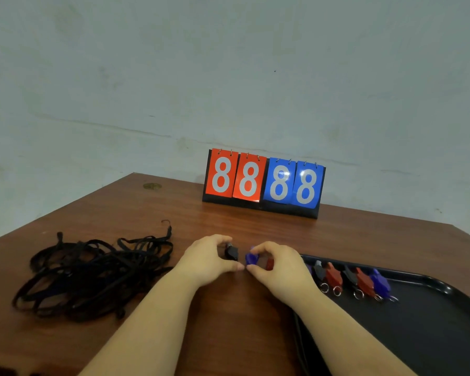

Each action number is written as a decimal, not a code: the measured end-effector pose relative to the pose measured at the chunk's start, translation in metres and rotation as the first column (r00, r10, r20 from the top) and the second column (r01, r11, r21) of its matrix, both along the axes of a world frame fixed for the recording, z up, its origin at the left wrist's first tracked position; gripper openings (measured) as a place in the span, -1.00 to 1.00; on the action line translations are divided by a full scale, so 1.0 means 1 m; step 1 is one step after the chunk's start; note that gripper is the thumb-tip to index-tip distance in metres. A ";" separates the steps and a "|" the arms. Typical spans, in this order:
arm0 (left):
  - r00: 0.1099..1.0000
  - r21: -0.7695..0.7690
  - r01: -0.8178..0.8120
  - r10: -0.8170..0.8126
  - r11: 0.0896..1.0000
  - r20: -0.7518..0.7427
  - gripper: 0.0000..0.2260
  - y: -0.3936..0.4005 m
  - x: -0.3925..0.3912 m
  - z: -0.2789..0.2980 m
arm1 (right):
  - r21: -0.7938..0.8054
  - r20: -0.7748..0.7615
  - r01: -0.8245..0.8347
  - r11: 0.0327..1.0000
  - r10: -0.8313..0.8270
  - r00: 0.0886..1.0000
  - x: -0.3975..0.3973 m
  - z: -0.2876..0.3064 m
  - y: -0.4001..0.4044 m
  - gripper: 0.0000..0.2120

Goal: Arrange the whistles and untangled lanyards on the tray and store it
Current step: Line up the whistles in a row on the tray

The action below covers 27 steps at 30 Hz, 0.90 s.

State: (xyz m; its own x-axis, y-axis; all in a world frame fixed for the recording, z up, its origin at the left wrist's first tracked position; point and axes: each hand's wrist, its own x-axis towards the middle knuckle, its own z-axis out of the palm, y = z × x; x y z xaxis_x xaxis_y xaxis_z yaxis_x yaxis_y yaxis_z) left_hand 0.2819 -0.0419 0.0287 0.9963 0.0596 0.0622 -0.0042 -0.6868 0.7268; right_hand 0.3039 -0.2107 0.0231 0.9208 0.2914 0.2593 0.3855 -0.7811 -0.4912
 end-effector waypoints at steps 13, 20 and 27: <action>0.987 0.036 0.094 -0.097 0.995 0.126 -0.37 -0.033 -0.012 0.040 | 0.093 -0.002 0.048 0.995 -0.048 0.999 -0.016 0.058 -0.053 -0.73; 0.935 0.155 0.314 -0.334 0.937 0.122 -0.37 -0.120 -0.024 0.063 | 0.107 -0.019 0.209 0.972 -0.208 0.978 -0.054 0.071 -0.152 -0.73; 0.900 0.169 0.421 -0.434 0.891 0.042 -0.37 -0.199 -0.016 0.048 | 0.096 -0.034 0.323 0.941 -0.321 0.946 -0.067 0.064 -0.229 -0.73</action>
